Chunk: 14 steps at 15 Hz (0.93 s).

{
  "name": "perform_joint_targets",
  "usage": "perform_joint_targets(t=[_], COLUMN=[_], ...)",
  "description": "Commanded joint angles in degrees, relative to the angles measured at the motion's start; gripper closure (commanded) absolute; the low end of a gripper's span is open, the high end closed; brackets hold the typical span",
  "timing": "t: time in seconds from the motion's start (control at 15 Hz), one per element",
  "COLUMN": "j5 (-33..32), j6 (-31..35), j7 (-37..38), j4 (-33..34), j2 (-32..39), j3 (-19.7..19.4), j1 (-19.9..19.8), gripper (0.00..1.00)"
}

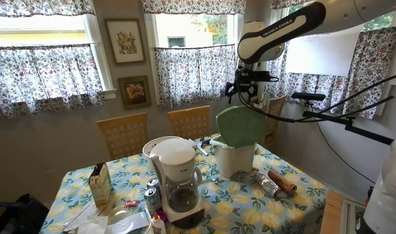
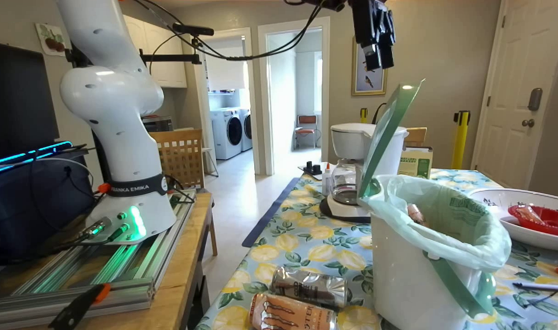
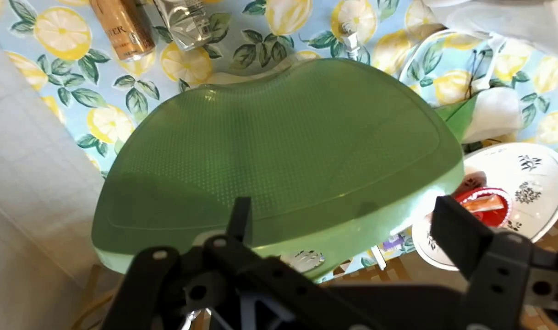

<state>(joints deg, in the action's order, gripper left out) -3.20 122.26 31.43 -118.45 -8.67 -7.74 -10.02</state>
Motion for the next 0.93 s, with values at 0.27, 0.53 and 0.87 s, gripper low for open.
perform_joint_targets(t=[0.27, 0.53, 0.87], j5=[1.0, -0.1, -0.2], j6=[4.8, 11.2, 17.2], j7=[-7.7, -13.1, -17.5], j4=[-5.3, -7.8, -9.9], j2=[-0.2, 0.1, 0.9], j3=[-1.3, -1.7, -2.3], j1=[-0.8, -0.8, -1.0], gripper=[0.0, 0.0, 0.0])
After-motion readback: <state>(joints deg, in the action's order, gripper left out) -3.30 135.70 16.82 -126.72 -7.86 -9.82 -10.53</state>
